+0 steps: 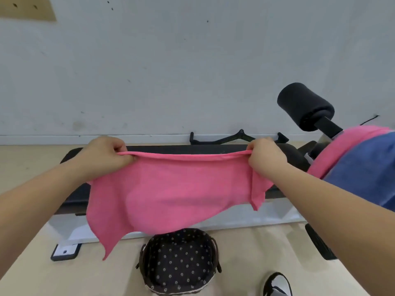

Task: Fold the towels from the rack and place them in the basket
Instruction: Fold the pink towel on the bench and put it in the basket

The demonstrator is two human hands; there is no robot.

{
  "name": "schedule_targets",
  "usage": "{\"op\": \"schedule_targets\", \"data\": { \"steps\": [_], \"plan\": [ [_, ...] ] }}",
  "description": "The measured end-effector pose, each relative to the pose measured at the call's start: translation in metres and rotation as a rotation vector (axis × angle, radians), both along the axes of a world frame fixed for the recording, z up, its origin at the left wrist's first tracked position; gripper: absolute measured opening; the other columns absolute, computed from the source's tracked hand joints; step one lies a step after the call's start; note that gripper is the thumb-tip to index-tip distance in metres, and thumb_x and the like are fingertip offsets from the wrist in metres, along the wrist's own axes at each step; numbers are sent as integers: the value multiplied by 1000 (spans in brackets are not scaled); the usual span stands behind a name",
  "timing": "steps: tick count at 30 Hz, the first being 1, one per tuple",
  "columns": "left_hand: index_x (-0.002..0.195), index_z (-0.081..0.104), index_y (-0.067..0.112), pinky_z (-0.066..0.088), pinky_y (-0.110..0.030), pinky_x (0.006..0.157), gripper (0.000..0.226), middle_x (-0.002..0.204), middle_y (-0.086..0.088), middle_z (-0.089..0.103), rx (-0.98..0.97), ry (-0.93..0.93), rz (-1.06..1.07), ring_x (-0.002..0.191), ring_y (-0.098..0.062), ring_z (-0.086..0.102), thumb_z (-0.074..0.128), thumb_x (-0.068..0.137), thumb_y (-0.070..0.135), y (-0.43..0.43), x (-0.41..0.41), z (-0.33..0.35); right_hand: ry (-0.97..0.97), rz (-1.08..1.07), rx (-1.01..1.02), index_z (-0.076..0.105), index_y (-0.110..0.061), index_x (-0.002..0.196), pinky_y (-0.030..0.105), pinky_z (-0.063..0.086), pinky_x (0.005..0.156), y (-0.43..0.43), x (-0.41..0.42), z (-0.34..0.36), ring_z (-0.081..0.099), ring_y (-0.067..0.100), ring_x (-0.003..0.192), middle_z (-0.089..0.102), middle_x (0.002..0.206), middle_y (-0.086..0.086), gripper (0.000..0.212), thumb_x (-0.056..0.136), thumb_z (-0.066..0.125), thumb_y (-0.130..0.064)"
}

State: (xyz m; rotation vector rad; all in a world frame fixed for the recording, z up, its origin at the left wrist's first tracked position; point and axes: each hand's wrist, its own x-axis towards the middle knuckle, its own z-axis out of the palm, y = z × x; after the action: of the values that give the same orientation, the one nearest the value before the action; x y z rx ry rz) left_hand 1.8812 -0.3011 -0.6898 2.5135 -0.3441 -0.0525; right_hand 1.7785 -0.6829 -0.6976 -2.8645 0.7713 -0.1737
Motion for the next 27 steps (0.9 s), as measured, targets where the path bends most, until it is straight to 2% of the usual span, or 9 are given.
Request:
{"op": "schedule_targets", "data": {
  "steps": [2, 4, 9, 12, 14, 17, 19, 23, 27],
  "plan": [
    [69, 68, 19, 53, -35, 63, 20, 67, 4, 67, 73, -41, -34, 70, -22, 65, 70, 84, 32, -6, 27, -15, -40, -50, 129, 68, -9, 84, 36, 54, 64, -6, 35, -17, 66, 33, 76, 66, 93, 14, 28, 78, 45, 6],
    [72, 67, 24, 52, -34, 63, 16, 71, 5, 67, 154, -70, -75, 73, -21, 65, 64, 88, 29, -16, 51, -37, -66, -97, 146, 64, -9, 79, 36, 54, 66, -12, 60, -37, 66, 33, 77, 68, 87, 15, 23, 76, 45, 5],
    [84, 63, 25, 49, -37, 71, 15, 82, 7, 62, 235, -132, -136, 81, -21, 59, 59, 98, 29, -35, 112, -90, 1, -97, -38, 64, -12, 89, 40, 55, 68, -32, 99, -68, 57, 28, 79, 55, 95, 6, 18, 80, 52, -3],
    [86, 59, 26, 50, -38, 70, 19, 82, 8, 62, 244, -116, -100, 81, -21, 60, 60, 99, 40, -44, 135, -103, 62, -83, -118, 64, -14, 99, 40, 52, 75, -47, 118, -77, 54, 29, 90, 49, 99, 4, 24, 77, 54, -17],
    [84, 57, 27, 52, -37, 70, 33, 81, 7, 62, 268, -118, 8, 81, -22, 61, 58, 94, 59, -48, 139, -106, 85, -125, -59, 61, -13, 114, 49, 49, 93, -53, 126, -86, 54, 34, 110, 52, 114, 8, 38, 79, 51, -22],
    [81, 56, 27, 55, -38, 73, 61, 82, 5, 62, 392, -64, 204, 80, -22, 61, 50, 77, 87, -47, 139, -96, 70, -167, -140, 50, -13, 131, 62, 36, 106, -47, 129, -97, 36, 36, 135, 42, 138, 13, 48, 82, 50, -17],
    [81, 58, 24, 56, -39, 76, 71, 82, 3, 63, 428, 8, 248, 80, -22, 61, 50, 70, 94, -39, 135, -88, -8, -36, -254, 51, -14, 132, 60, 34, 107, -27, 129, -95, 31, 36, 141, 37, 147, 13, 54, 78, 56, -13],
    [84, 66, 18, 56, -39, 78, 50, 90, -2, 67, 161, 179, 281, 84, -21, 61, 71, 76, 67, -11, 121, -78, -58, 448, 105, 56, -18, 139, 48, 38, 113, 61, 127, -89, 46, 32, 135, 51, 143, 8, 53, 87, 53, -27],
    [85, 71, 8, 46, -32, 68, 8, 89, -9, 69, -62, 306, 266, 81, -23, 61, 71, 81, 15, 8, 105, -73, 155, 604, 234, 37, -33, 156, 61, 14, 124, 145, 126, -95, 17, 28, 157, 24, 168, 7, 70, 94, 44, -65]
  ]
}}
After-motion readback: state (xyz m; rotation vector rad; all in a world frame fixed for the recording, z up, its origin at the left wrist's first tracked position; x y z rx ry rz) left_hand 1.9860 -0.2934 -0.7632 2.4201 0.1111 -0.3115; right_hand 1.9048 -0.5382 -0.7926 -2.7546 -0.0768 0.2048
